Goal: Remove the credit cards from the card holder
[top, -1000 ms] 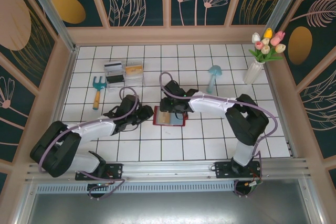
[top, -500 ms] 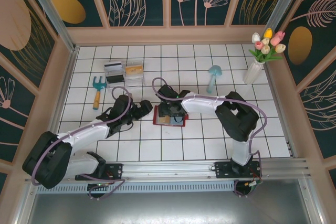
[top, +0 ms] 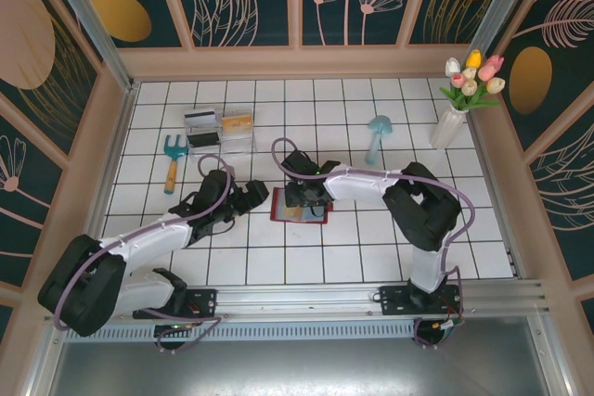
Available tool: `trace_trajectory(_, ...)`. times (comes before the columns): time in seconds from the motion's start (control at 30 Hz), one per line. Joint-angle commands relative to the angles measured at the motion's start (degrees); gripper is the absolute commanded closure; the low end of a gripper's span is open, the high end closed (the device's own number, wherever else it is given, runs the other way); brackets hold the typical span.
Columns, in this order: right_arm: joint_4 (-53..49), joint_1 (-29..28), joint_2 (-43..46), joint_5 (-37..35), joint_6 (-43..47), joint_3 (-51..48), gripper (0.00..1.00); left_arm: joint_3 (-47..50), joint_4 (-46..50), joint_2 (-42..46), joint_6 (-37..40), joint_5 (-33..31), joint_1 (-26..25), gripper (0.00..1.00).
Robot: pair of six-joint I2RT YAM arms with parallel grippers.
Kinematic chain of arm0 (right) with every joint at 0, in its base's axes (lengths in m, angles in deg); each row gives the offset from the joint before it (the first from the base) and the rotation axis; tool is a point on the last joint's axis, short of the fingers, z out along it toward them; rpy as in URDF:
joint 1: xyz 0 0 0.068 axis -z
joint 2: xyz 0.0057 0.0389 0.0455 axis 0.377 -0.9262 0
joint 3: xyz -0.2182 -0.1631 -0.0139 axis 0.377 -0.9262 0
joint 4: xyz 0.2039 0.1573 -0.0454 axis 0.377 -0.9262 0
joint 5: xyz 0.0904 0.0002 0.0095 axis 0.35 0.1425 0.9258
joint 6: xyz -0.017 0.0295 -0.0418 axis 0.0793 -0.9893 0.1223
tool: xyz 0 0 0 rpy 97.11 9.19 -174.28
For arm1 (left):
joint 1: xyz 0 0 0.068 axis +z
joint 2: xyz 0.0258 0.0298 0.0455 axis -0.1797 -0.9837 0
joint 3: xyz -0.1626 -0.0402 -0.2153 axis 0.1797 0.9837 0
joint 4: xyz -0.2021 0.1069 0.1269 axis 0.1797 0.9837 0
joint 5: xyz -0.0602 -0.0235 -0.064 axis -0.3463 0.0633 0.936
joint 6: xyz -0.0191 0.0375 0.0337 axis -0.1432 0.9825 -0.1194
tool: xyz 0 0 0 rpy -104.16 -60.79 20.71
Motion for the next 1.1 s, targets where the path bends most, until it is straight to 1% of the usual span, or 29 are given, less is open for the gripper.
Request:
trace_trajectory(0.0,-1.26,1.51,-1.16,3.59,1.28,-4.27,0.45,-1.81,-5.32,-3.25,0.82,8.81,0.45,0.17)
trace_trajectory(0.07,0.11,2.04,-0.2,3.72,1.6,-5.31,0.47,-2.07,-7.76,-4.96,0.32,11.96,0.45,0.23)
trace_trajectory(0.1,0.98,2.3,0.35,5.69,1.73,-5.93,0.48,-2.26,-8.82,-5.63,0.03,13.26,0.44,0.27)
trace_trajectory(0.13,1.68,2.57,0.73,6.4,1.66,-6.39,0.48,-2.36,-9.79,-6.11,-0.19,14.34,0.37,0.3)
trace_trajectory(0.17,2.29,2.84,1.11,7.06,1.65,-6.86,0.48,-2.41,-10.41,-6.56,-0.6,15.1,0.3,0.31)
trace_trajectory(0.33,5.31,3.75,2.56,9.85,1.98,-8.94,0.5,-3.34,-13.98,-9.53,-2.03,19.73,-0.39,0.47)
trace_trajectory(0.37,5.47,3.9,2.59,9.97,1.96,-9.08,0.51,-3.71,-14.43,-10.18,-1.71,20.35,-0.85,0.49)
trace_trajectory(0.43,5.42,4.03,2.4,10.57,2.08,-9.05,0.51,-5.07,-14.81,-11.82,-0.81,21.76,-1.77,0.5)
trace_trajectory(0.5,5.46,4.13,2.4,10.82,2.09,-8.92,0.52,-6.5,-13.68,-13.24,-0.02,21.63,-2.61,0.5)
trace_trajectory(0.6,5.56,4.21,2.47,10.84,1.76,-9.08,0.52,-7.85,-11.54,-15.2,0.42,20.34,-3.01,0.55)
trace_trajectory(0.73,5.94,4.51,2.63,11.06,1.31,-9.63,0.54,-8.52,-8.68,-17.84,-0.19,18.14,-2.95,0.66)
trace_trajectory(0.83,6.02,4.65,2.43,11.15,1.15,-9.84,0.54,-8.53,-8.06,-19.32,-0.43,17.21,-3.07,0.71)
trace_trajectory(1.07,6.13,4.6,2.31,11.68,0.99,-9.91,0.54,-9.21,-5.19,-20.43,1.19,15.26,-3.05,0.71)
